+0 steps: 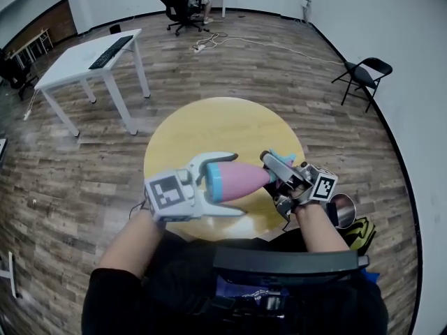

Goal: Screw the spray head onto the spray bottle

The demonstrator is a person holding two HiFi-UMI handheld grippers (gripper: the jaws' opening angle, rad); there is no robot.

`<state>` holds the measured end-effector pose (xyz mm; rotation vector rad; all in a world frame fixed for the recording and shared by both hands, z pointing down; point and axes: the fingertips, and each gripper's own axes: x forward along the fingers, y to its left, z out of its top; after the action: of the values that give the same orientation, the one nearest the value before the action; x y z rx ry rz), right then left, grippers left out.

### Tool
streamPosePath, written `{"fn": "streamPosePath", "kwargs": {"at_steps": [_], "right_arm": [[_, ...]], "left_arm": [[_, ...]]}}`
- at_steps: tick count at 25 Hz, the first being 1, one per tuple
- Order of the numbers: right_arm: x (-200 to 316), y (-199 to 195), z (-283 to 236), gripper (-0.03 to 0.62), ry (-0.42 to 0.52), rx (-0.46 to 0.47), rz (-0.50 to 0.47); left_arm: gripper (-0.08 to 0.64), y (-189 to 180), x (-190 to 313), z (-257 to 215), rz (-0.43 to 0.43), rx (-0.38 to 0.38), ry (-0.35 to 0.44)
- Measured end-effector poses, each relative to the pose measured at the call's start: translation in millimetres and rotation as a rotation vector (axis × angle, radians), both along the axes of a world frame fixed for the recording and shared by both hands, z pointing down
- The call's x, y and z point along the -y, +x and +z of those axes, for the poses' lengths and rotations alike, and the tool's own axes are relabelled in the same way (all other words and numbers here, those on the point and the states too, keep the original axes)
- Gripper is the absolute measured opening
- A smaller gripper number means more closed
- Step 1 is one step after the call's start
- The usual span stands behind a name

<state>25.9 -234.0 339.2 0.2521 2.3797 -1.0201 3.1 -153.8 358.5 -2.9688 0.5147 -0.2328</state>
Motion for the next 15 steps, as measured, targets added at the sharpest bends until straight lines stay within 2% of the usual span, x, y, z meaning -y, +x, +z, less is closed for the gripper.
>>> {"fn": "streamPosePath", "kwargs": {"at_steps": [2, 3, 4, 5, 6, 7, 8, 10, 11, 13, 14, 15], "right_arm": [[1.2, -2.3, 8.6, 0.041, -0.057, -0.031, -0.048], [2.2, -3.0, 11.5, 0.041, -0.066, -0.048, -0.048], [2.9, -3.7, 12.5, 0.041, -0.062, -0.059, -0.037], [3.1, -4.3, 11.5, 0.041, -0.049, -0.062, -0.019], [3.2, -4.3, 8.9, 0.041, -0.034, -0.054, 0.0], [4.1, -2.6, 5.3, 0.041, -0.027, -0.028, 0.019], [6.6, 1.7, 1.1, 0.041, -0.031, 0.016, 0.041], [15.5, 15.1, -5.6, 0.04, -0.063, 0.114, 0.095], [19.4, 20.5, -7.2, 0.04, -0.07, 0.138, 0.123], [19.4, 20.7, -8.0, 0.04, -0.033, 0.109, 0.16], [15.6, 15.9, -8.3, 0.04, 0.003, 0.075, 0.163], [10.7, 9.6, -8.7, 0.04, 0.039, 0.041, 0.158]], "left_arm": [[0.54, -1.5, 0.7, 29.9, -0.062, 0.437, 0.385], [0.54, -6.2, 7.2, 42.7, -0.103, 0.608, 0.534], [0.54, -10.9, 13.6, 50.2, -0.133, 0.708, 0.626], [0.54, -14.9, 17.8, 51.2, -0.157, 0.732, 0.661], [0.54, -19.3, 20.1, 45.6, -0.186, 0.692, 0.651], [0.536, -25.8, 21.8, 34.3, -0.229, 0.596, 0.604], [0.535, -34.9, 23.3, 19.2, -0.274, 0.449, 0.521], [0.535, -57.4, 26.0, -10.8, -0.319, 0.051, 0.256], [0.537, -68.1, 28.0, -19.9, -0.311, -0.147, 0.092], [0.541, -80.0, 33.2, -23.8, -0.238, -0.464, -0.238], [0.544, -77.6, 34.8, -24.0, -0.181, -0.585, -0.377], [0.545, -68.9, 35.3, -24.4, -0.122, -0.666, -0.482]]}}
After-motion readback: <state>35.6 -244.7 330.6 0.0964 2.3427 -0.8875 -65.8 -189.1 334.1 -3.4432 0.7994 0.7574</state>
